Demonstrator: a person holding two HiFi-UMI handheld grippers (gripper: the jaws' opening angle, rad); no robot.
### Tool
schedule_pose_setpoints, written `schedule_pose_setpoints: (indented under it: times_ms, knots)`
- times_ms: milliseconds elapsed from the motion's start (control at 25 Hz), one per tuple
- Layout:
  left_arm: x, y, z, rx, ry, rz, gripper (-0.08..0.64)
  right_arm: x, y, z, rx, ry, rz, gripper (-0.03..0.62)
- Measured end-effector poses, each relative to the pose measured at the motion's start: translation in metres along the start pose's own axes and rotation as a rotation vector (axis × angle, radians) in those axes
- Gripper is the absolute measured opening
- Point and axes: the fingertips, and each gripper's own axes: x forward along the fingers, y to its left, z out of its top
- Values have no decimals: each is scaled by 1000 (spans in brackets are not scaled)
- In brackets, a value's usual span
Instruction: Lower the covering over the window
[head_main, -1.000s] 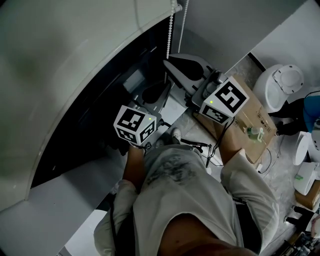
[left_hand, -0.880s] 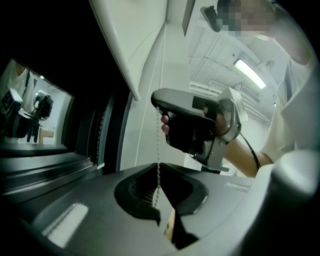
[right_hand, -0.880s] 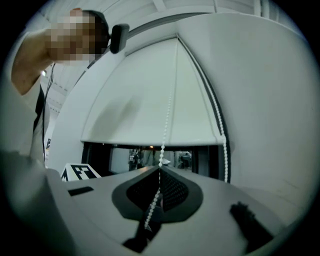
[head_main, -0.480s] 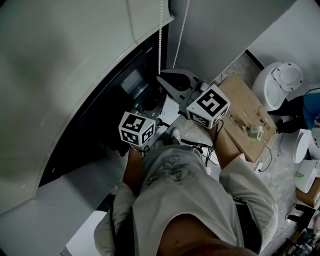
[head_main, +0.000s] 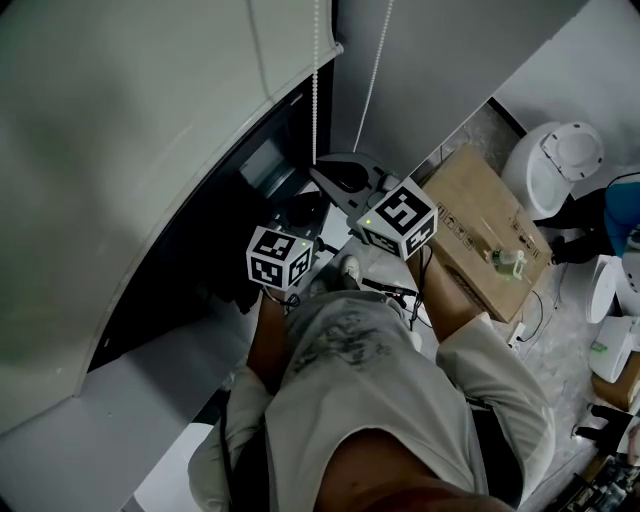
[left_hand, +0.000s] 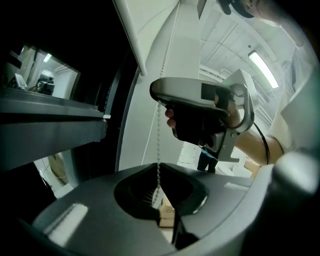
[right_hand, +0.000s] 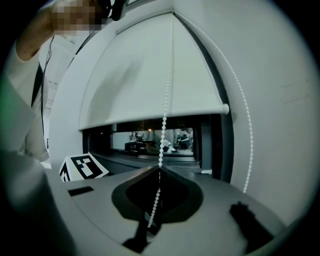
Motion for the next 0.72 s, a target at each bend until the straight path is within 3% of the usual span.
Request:
schedule_pose_setpoints:
  times_ms: [240,400,720]
  knots:
    - [-16,-6,11,-9,-34,-12,54,-7,-6,-7,19,-2,-28,18]
    - [-50,-5,66,19,-157,-6,84,-11,-9,-7,25,-8,-40,17]
    - [-72,-11,194,188,-376,7,100,-7,-4,-7,31,-15,-33,18]
